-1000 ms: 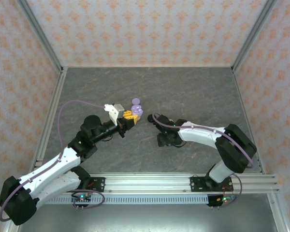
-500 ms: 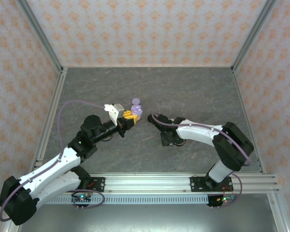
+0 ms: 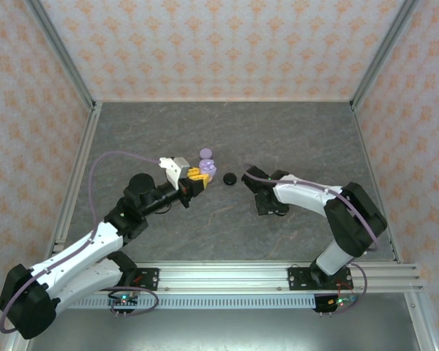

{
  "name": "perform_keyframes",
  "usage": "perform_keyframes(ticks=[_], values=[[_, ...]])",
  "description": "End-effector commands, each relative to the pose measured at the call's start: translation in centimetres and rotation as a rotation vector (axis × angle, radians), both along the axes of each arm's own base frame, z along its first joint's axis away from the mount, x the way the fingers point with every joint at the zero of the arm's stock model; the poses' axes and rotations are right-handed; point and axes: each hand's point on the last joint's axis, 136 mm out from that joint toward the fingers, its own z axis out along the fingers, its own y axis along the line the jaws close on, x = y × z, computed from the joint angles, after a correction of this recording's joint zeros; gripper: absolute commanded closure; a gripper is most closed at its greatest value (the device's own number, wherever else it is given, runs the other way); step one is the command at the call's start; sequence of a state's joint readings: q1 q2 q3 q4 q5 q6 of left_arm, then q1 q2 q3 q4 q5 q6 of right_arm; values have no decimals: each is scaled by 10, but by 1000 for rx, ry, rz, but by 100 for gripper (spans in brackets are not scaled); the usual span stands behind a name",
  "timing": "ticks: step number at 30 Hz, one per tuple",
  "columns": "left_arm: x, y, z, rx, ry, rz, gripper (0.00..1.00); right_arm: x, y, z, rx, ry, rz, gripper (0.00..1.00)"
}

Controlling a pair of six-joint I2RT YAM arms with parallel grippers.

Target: Insert wireless bluetooth earbuds into charging case

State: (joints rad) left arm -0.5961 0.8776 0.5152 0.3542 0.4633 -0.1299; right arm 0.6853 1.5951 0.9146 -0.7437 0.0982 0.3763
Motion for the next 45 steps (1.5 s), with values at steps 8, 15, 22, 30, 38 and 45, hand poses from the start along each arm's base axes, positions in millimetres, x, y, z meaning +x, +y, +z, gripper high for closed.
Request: perform_keyframes(ticks=[8, 15, 22, 30, 38, 45], values=[[2, -4, 10, -1, -39, -8, 98, 23, 4, 14, 51, -110, -37, 40], [0, -3, 11, 1, -37, -8, 98, 38, -2, 3, -20, -121, -62, 39], [1, -3, 7, 3, -32, -5, 98, 33, -7, 0, -41, -103, -70, 39], [3, -5, 5, 5, -28, -9, 98, 9, -3, -10, 17, 0, -70, 40], [7, -9, 5, 4, -29, -16, 98, -14, -15, -9, 27, 34, -115, 40], [11, -17, 4, 6, -22, -41, 98, -27, -32, -10, -6, 24, -162, 39]])
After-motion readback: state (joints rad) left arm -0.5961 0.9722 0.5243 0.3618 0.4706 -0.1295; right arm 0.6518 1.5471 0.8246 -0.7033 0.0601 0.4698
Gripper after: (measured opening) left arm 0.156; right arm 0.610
